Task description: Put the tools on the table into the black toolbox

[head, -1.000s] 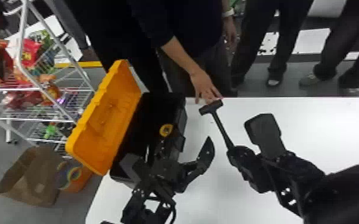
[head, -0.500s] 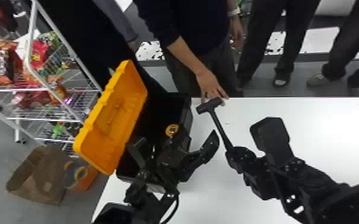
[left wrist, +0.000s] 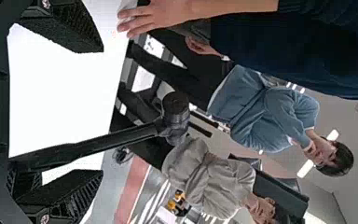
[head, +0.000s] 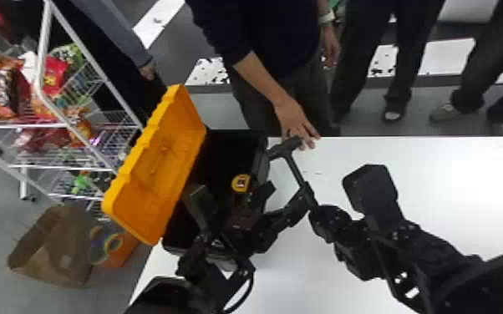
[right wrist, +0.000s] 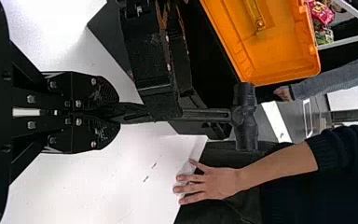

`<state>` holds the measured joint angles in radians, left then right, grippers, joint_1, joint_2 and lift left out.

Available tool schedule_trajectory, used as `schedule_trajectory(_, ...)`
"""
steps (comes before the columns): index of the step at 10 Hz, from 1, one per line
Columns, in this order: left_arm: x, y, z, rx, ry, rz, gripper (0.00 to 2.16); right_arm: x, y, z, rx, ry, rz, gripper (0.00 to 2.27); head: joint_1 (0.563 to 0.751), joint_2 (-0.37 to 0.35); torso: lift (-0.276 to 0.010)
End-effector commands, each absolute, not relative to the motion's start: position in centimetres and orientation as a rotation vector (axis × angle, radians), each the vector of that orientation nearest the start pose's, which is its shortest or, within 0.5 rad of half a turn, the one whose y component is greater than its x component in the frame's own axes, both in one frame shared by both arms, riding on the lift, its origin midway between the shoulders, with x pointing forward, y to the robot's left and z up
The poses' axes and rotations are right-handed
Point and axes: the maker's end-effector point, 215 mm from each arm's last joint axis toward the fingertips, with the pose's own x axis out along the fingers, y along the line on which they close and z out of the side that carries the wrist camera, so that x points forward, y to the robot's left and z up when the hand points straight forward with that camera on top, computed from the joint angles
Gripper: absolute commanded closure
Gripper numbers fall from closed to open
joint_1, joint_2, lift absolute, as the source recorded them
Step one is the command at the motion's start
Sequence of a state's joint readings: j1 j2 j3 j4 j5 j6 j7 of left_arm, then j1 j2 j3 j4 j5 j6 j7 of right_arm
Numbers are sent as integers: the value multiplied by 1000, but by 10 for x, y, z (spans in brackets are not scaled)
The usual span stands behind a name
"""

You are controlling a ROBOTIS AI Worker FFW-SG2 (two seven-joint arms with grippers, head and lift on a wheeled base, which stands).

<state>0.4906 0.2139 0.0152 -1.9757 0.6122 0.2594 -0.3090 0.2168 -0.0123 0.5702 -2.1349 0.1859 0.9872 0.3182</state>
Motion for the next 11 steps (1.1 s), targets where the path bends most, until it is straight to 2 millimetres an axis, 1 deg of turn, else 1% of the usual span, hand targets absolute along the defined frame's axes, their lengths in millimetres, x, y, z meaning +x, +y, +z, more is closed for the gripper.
schedule_trajectory(1, 416, 170, -410, -494, 311, -418, 90, 367, 82, -422, -119, 628, 768, 2240, 695, 350, -39)
schedule_trajectory(2, 413, 163, -410, -540, 327, -441, 100, 367, 82, -423, -121, 631, 769, 2240, 695, 350, -39)
schedule_trajectory(4, 413, 158, -401, -575, 323, -473, 198, 366, 85, -425, -115, 634, 776, 2240, 695, 344, -39)
schedule_trajectory(5, 412, 155, -397, -588, 319, -497, 343, 366, 87, -424, -111, 627, 781, 2240, 695, 342, -39)
schedule_trajectory(6, 410, 150, -390, -613, 303, -539, 765, 367, 87, -425, -113, 627, 781, 2240, 695, 341, -39)
schedule_trajectory(7, 406, 141, -392, -642, 326, -578, 1372, 369, 88, -424, -111, 626, 783, 2240, 695, 339, -39)
schedule_trajectory(8, 405, 138, -396, -647, 347, -583, 2054, 369, 89, -423, -111, 625, 785, 2240, 695, 332, -39)
schedule_trajectory(9, 399, 133, -402, -654, 388, -620, 2142, 370, 89, -423, -111, 624, 785, 2240, 695, 327, -39)
schedule_trajectory(11, 397, 130, -402, -650, 393, -642, 2138, 372, 89, -423, -112, 622, 783, 2240, 695, 319, -39)
